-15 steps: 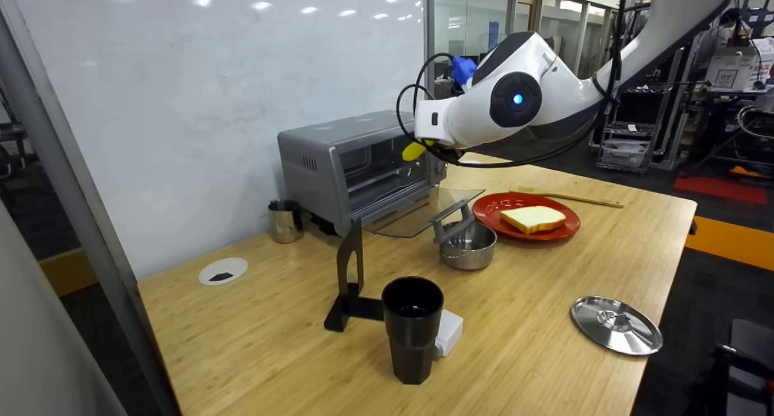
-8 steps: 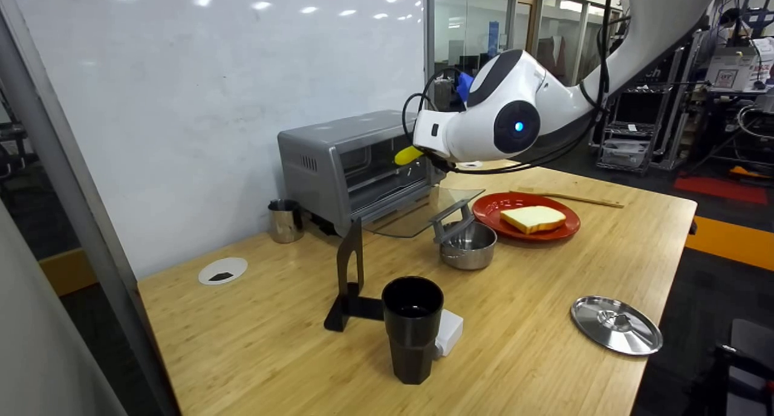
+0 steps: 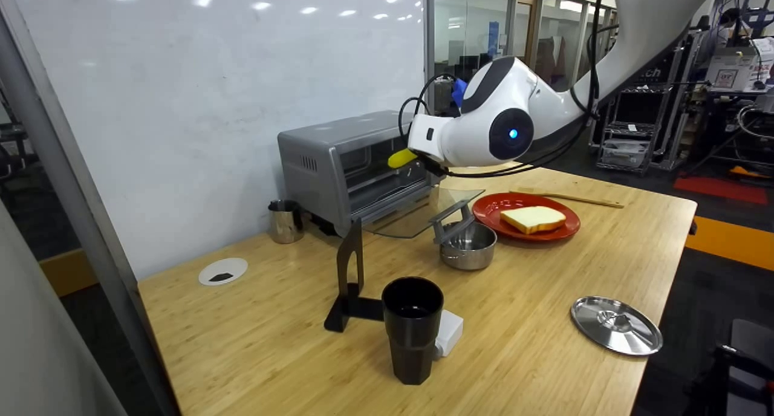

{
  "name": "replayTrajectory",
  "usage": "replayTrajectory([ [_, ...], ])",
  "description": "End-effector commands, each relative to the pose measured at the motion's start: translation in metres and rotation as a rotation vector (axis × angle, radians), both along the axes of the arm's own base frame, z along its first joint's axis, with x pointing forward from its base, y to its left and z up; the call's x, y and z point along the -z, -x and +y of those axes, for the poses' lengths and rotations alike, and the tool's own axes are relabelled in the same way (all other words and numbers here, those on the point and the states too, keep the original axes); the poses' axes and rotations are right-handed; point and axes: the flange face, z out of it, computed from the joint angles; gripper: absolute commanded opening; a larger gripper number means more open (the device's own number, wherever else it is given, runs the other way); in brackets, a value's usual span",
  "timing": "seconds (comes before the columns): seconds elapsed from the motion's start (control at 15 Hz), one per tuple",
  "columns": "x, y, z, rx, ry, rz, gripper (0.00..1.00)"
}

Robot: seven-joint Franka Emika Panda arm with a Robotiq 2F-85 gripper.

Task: Place the corn toy in the oven then close it

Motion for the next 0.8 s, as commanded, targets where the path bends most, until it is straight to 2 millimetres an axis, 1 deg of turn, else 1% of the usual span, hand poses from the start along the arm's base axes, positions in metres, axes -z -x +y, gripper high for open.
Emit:
replayTrajectory([
  [0.0,0.006,-0.019,-0.006,-0.007,0.008,-0.027,0.09],
  [0.4,0.016,-0.034,-0.015,-0.006,0.012,-0.028,0.09],
  [0.73,0.018,-0.043,-0.012,-0.011,0.001,-0.035,0.09],
])
